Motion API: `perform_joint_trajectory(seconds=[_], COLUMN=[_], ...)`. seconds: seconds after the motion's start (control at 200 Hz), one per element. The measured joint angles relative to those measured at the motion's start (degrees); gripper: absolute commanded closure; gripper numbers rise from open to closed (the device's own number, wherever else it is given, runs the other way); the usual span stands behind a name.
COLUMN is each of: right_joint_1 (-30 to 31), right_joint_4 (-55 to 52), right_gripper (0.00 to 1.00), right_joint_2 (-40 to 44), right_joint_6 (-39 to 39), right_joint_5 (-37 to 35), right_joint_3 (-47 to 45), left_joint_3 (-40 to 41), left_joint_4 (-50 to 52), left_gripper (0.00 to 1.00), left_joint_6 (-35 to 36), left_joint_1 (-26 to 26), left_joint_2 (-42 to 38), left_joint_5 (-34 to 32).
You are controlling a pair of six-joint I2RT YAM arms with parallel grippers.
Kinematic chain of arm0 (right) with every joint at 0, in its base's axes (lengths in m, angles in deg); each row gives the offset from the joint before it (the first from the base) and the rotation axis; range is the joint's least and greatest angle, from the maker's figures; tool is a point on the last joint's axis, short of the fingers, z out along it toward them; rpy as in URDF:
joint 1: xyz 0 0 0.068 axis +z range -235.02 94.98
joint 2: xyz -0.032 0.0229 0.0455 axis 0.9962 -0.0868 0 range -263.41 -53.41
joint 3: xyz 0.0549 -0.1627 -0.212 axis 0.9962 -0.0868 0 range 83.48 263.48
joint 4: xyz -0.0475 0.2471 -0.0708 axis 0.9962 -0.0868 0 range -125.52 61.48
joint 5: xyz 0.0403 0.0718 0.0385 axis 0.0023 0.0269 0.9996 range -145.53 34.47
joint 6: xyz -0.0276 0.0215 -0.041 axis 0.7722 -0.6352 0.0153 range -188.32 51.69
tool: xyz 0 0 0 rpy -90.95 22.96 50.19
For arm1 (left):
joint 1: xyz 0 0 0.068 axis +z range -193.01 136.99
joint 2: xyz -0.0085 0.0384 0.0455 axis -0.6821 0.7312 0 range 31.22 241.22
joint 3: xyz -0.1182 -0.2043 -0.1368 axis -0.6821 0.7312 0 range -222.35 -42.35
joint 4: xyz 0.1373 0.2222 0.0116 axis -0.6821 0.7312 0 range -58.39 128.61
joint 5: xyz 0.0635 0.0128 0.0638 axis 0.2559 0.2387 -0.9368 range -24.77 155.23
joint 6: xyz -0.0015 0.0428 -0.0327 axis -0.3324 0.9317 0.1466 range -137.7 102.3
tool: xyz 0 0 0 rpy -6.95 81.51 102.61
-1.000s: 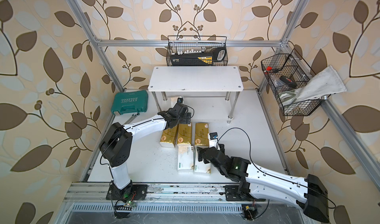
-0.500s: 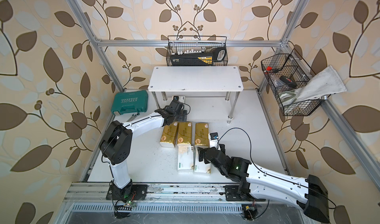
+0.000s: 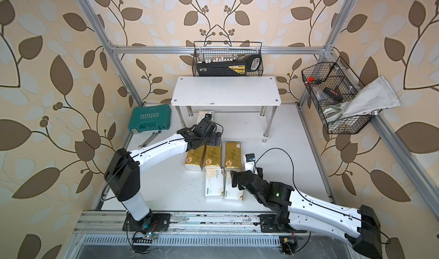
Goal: Place the tissue boxes on the shelf by color
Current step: Place a box of tissues on the shelf, then pick up the box of tissues from the center of the board.
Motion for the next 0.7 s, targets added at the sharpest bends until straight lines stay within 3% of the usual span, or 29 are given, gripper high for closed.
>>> perform_joint_trajectory(seconds=[0.345, 0.7], right_joint_1=[0.0, 0.0], right_joint_4=[-13.3, -21.4], right_gripper=[0.01, 0.01], right_joint_2=[1.6, 1.8], right_joint_6=[-4.9, -8.1], right_joint_5=[-0.1, 0.0], right_joint_3=[6.3, 8.5], left_joint_3=[3.1, 11.6], left_joint_4=[17.6, 21.0], left_gripper=[0.01, 0.01], left_joint_6=[-20.2, -33.5], left_joint_1=[-16.4, -23.6], left_joint_2=[-4.5, -4.5], left_joint_5=[-0.4, 0.2])
